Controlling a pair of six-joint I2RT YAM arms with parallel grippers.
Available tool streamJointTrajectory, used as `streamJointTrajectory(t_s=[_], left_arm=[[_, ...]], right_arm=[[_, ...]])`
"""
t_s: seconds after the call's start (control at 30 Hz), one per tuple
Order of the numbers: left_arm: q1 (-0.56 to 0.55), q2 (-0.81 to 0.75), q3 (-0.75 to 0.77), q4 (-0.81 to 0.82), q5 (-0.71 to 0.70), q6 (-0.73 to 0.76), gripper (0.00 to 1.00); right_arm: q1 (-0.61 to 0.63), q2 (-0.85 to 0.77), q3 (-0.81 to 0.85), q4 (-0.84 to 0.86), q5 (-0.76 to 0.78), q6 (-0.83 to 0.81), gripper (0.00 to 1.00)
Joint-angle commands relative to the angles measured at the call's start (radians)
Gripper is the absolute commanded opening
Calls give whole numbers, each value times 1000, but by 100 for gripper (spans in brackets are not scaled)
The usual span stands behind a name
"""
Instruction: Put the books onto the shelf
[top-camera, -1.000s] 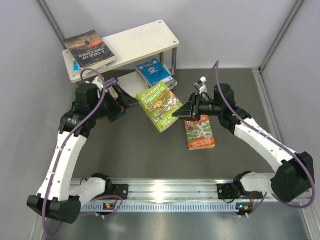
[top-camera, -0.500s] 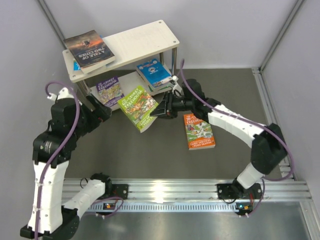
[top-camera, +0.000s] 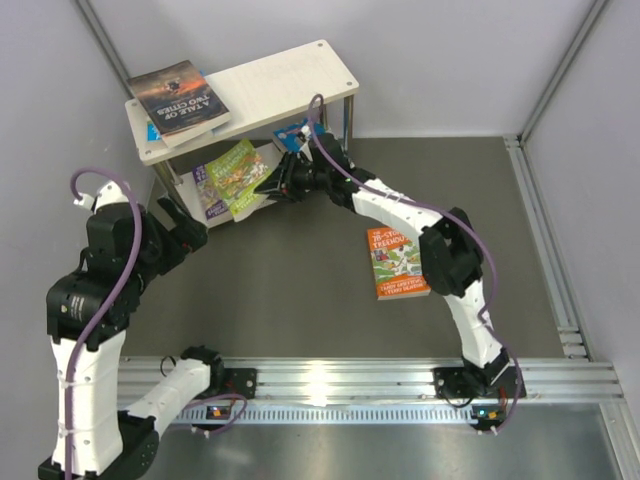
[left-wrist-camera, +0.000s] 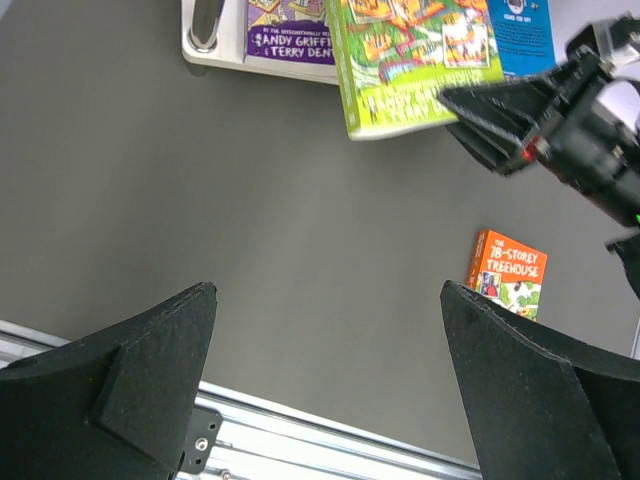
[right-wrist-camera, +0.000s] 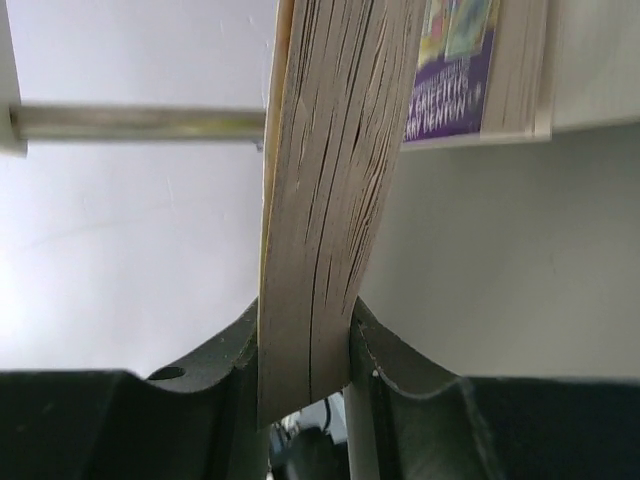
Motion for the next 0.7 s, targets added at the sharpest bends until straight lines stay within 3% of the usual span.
streamJointTrajectory(t_s=[0.0,0.4,0.67], left_arm=[[-1,-24,14,-109,-14,2,99],[-2,-47,11,-167,-37,-2,99],[-1,-35,27,-174,-69,34,99]], right_arm=[[25,89,202,125,45,52,0],[91,387,509,159,143,173,0],[85,429,452,151,189,156,0]])
